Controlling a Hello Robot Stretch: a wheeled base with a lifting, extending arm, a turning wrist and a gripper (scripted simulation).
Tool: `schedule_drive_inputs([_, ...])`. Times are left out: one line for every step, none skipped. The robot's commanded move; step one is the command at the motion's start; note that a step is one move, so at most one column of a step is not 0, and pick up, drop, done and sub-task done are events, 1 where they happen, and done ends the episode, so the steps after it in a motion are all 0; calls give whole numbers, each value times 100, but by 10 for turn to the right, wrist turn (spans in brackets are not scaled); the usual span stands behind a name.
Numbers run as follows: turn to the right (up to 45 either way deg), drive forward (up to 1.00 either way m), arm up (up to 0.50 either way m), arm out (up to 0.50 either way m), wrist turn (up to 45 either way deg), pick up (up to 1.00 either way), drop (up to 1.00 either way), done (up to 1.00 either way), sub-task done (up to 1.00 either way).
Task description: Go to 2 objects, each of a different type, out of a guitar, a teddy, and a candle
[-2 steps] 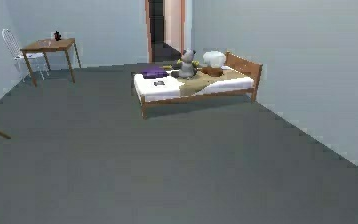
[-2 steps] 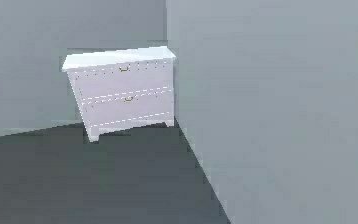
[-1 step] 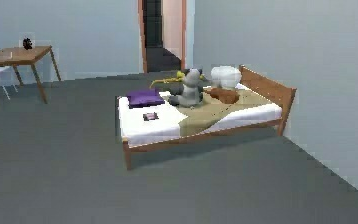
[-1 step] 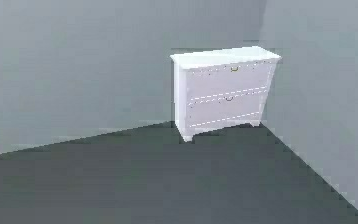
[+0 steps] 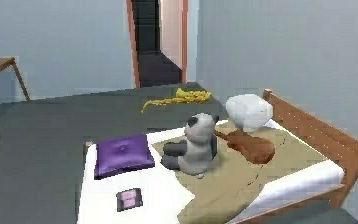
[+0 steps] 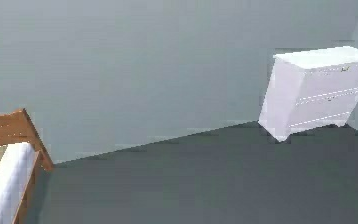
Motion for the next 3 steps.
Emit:
schedule_drive_inputs([-240,0,0,0,0,0,0,0,0])
schedule_drive_inputs([0,10,0,0,0,0,0,0,0])
schedule_drive_inputs([450,0,0,0,0,0,0,0,0])
